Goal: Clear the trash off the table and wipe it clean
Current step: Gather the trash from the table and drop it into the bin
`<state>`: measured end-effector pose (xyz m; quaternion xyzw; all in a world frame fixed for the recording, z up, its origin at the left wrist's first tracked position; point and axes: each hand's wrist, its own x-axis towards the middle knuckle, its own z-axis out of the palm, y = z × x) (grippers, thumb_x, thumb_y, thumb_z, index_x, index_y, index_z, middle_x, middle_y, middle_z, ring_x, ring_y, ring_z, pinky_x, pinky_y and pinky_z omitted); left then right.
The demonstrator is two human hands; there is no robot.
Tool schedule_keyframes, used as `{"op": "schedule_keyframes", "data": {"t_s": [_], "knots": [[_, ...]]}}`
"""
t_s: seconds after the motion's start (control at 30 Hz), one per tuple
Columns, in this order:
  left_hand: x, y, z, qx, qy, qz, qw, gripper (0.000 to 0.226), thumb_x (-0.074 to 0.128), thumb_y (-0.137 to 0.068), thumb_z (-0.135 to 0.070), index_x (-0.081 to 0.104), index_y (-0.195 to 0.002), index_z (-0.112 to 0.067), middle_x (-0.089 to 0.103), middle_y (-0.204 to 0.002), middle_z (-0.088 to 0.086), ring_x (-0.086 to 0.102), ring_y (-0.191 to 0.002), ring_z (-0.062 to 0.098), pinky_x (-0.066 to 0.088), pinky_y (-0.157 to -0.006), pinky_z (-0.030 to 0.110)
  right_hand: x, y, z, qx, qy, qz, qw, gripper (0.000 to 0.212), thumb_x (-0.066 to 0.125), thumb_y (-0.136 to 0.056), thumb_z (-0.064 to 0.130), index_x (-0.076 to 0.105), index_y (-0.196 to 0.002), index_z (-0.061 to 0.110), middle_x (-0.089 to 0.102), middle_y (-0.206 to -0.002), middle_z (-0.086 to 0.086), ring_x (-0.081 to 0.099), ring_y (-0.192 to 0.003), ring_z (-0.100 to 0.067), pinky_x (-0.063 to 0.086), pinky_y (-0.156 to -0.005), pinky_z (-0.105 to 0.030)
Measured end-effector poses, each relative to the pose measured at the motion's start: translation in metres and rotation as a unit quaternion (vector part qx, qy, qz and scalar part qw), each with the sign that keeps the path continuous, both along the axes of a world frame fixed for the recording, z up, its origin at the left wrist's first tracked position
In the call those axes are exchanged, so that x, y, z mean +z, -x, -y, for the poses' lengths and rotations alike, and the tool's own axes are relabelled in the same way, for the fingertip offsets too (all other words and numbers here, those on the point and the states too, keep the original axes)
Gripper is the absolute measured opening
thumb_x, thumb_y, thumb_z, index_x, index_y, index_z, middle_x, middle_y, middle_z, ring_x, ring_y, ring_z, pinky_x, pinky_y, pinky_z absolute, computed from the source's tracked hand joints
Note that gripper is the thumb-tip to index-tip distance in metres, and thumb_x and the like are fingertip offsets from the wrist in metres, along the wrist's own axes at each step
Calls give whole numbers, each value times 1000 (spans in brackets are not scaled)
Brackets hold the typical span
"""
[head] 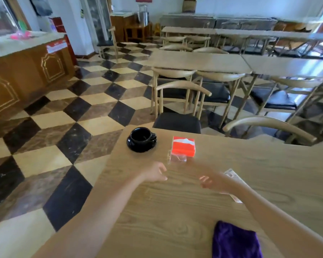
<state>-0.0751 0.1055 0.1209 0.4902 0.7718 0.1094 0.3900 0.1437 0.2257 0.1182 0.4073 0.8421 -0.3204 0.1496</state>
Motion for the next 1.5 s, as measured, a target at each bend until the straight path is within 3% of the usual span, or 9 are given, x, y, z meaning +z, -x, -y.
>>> {"op": "schedule_keyframes", "data": {"t_s": [0.13,0.27,0.5,0.8,0.97,1.17,1.23,1.33,1.5], "knots": [[-35,-27,-30,-5,-11,-12,1000,48,64,-86,-25,50,-131,-16,57,-130,6,59,-109,18,42,-85,24,-16,-40,-21,-103,-24,-6,994,37,56,-91,22,56,-124,8,61,-124,-11,56,-115,-28,44,-93,-30],[-55,-39,-53,43,-53,-46,997,52,59,-87,-16,43,-136,-20,55,-130,3,60,-69,15,47,-62,29,-44,-62,-36,-199,-122,28,972,52,57,-87,33,42,-133,15,47,-134,-10,42,-123,-30,41,-99,-41],[-74,-15,-87,3,-148,-225,963,53,59,-81,-8,46,-131,-20,48,-131,5,43,-120,26,38,-98,33,-82,-63,-53,-253,-151,89,951,73,60,-84,43,25,-141,15,40,-138,-9,36,-127,-30,33,-104,-41],[-102,16,-119,-171,-90,-350,916,67,64,-83,-29,32,-141,-18,31,-149,7,22,-140,27,18,-116,42,-88,-53,-67,-272,-135,121,945,74,62,-81,45,29,-142,19,47,-133,-5,42,-123,-26,45,-87,-36],[-100,22,-134,-233,-85,-383,890,50,60,-86,-33,44,-130,-16,49,-133,6,41,-125,25,30,-108,36,-77,-39,-72,-389,35,33,920,49,65,-75,52,62,-95,8,63,-88,-4,60,-74,-18,44,-60,-27],[-90,16,-136,-163,-15,-273,948,48,55,-86,-44,48,-120,-12,54,-118,9,58,-101,25,46,-83,35,-64,-31,-60,-508,286,-125,803,34,69,-80,36,67,-97,7,72,-83,-7,71,-72,-21,59,-61,-32],[-84,10,-132,-118,-8,-196,973,45,48,-84,-53,57,-103,-14,65,-90,1,63,-78,15,51,-71,33,-56,-30,-57,-541,353,-187,740,34,70,-81,31,64,-101,5,70,-84,-11,72,-63,-22,57,-53,-32],[-72,-1,-122,-4,-15,25,1000,46,47,-77,-53,51,-57,-11,47,-41,-10,46,-40,6,39,-54,27,-46,-21,-49,-563,424,-251,664,34,71,-80,27,60,-103,4,65,-91,-16,71,-63,-26,57,-52,-34],[-56,-5,-95,79,0,166,983,23,54,-88,-34,62,-105,-22,62,-107,-1,60,-85,16,50,-65,29,-38,16,-21,-532,481,-264,644,45,74,-77,27,56,-108,1,58,-101,-21,67,-74,-31,60,-56,-39]]}}
